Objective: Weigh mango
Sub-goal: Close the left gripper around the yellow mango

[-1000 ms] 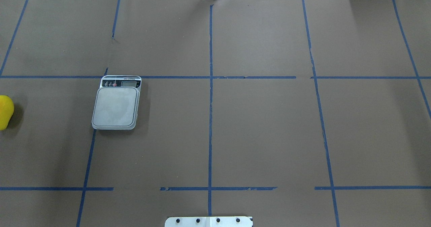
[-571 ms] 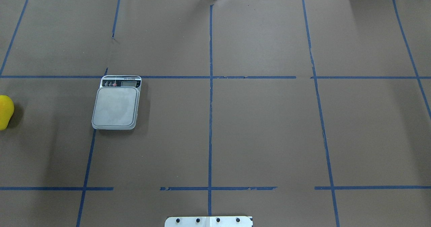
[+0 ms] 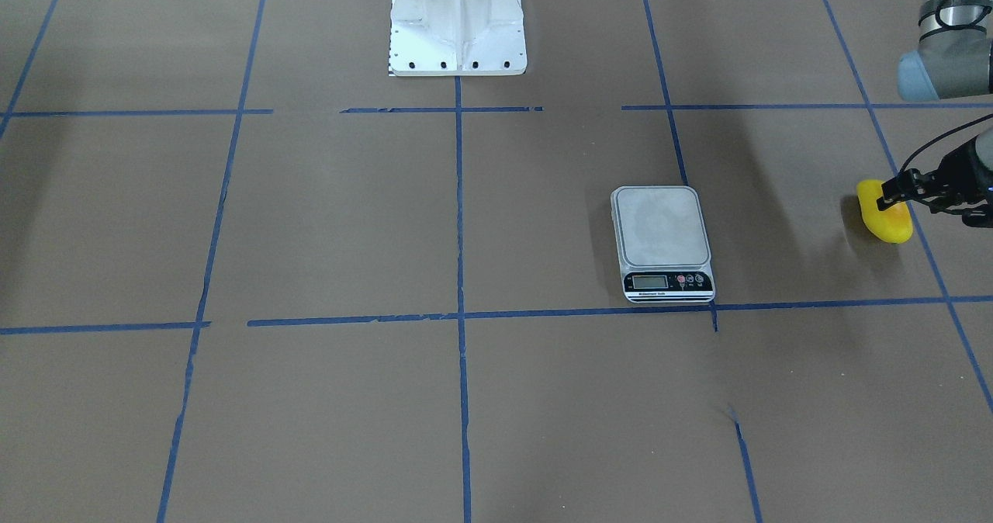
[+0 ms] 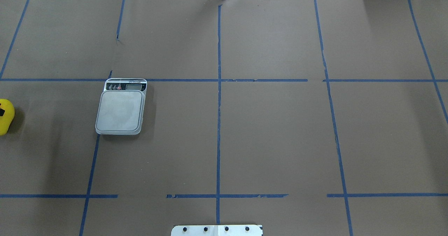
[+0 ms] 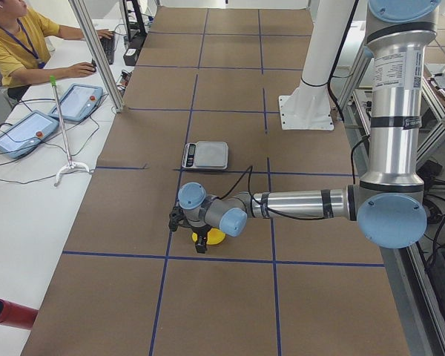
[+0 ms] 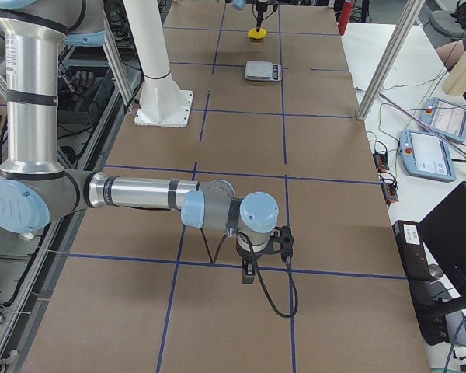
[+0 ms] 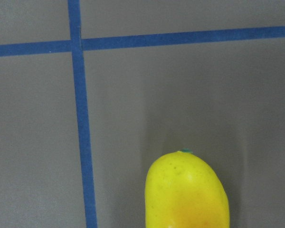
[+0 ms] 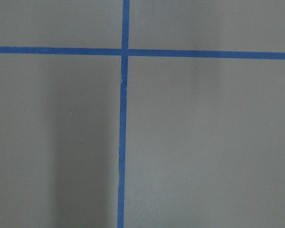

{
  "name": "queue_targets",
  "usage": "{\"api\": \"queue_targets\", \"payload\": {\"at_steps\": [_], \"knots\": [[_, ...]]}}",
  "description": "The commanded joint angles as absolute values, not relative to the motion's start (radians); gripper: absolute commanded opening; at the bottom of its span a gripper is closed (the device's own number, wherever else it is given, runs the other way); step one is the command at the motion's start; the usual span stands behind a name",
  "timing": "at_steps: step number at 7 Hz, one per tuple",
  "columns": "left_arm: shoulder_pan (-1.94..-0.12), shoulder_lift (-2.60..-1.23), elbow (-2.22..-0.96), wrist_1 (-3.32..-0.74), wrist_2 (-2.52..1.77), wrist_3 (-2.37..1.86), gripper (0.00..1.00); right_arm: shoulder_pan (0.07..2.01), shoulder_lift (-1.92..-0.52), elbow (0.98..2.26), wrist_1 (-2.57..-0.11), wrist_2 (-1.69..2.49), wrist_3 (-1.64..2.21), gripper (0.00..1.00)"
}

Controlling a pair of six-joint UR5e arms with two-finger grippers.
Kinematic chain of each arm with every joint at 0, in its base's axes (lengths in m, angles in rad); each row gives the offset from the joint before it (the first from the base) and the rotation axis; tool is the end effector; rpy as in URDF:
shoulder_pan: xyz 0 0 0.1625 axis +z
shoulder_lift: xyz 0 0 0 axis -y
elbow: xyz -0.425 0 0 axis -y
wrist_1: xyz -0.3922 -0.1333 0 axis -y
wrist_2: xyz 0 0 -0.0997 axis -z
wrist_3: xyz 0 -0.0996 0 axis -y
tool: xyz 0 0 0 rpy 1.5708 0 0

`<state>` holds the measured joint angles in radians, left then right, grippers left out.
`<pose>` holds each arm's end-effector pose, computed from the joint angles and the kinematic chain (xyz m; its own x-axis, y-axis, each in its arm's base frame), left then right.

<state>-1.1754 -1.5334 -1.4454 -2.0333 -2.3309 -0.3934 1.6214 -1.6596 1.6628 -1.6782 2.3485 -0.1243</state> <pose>0.1282 -0.4750 0.6903 0.6865 0.0932 -0.7212 -0.1135 0.9933 0.0204 0.0859 -0.4425 0.6655 0.7087 -0.0151 0.7054 0.0378 0.9991 -0.0167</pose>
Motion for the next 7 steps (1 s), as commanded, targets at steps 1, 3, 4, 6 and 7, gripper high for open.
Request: {"api": "queue_targets", "payload": {"at_steps": [1,3,4,6,7], "knots": [[-1.148,-1.542,-1.439,-2.033,-2.333,-0.394,0.89,1.621,-1.66,1.663,-1.678,2.349,-0.124,1.0],[-1.146,-1.551,-1.453,-2.029,-2.332,-0.409,0.0,1.621,-1.66,1.663,-1.678,2.349,-0.124,1.0],[-1.146,-1.561,-1.553,-2.005,-2.336,-0.537,0.0,1.621,-1.66,1.663,-1.678,2.349,-0.124,1.0],[-1.126,-1.617,-1.688,-1.97,-2.342,-0.884,0.0,1.621,-1.66,1.663,-1.678,2.349,-0.124,1.0],[-1.058,-1.676,-1.73,-1.968,-2.344,-1.049,0.0,1.621,-1.66,1.663,-1.678,2.349,-0.124,1.0]]}}
